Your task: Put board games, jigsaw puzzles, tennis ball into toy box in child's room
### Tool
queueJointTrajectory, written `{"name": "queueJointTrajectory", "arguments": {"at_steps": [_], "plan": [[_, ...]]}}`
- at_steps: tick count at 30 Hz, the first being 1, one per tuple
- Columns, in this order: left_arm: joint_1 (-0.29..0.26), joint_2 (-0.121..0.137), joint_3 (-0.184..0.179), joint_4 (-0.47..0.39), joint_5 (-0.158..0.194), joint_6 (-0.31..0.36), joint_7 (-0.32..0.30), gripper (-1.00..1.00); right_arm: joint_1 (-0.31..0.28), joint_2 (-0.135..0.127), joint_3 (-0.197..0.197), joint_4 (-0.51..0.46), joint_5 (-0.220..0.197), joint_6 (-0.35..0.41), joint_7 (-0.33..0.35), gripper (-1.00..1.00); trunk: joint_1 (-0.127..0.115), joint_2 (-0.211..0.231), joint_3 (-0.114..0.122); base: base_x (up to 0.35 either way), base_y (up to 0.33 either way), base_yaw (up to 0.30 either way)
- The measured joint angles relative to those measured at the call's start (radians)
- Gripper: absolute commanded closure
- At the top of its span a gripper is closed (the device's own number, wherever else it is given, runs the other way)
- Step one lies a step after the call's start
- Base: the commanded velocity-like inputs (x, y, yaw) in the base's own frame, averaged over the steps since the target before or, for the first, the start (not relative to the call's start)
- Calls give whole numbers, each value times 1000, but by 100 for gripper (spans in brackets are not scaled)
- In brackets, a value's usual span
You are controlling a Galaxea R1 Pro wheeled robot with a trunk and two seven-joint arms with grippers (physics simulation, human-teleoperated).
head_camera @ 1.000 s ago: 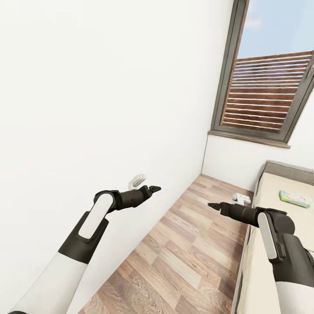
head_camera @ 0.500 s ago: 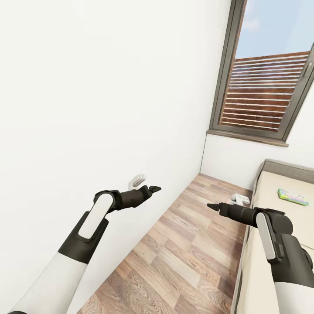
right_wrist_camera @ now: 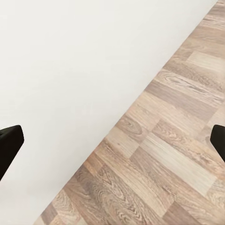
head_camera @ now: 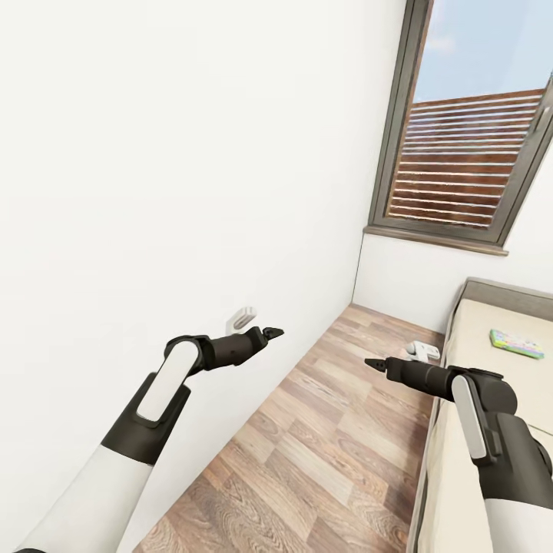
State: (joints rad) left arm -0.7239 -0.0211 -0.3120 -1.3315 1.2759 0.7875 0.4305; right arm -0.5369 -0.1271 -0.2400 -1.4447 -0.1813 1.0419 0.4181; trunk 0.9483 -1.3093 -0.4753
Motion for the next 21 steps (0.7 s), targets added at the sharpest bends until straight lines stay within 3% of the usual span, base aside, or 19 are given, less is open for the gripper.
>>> {"name": "queueJointTrajectory", "arguments": {"at_steps": [9, 21], "plan": [[9, 2, -9, -16, -9, -1, -1, -100, 1, 0, -1, -2, -2, 0, 1, -100, 0, 0, 0, 0, 0, -37], [11, 5, -11, -11, -17, -7, -1, -100, 1, 0, 0, -8, -3, 0, 0, -100, 0, 0, 4, 0, 0, -236]]}}
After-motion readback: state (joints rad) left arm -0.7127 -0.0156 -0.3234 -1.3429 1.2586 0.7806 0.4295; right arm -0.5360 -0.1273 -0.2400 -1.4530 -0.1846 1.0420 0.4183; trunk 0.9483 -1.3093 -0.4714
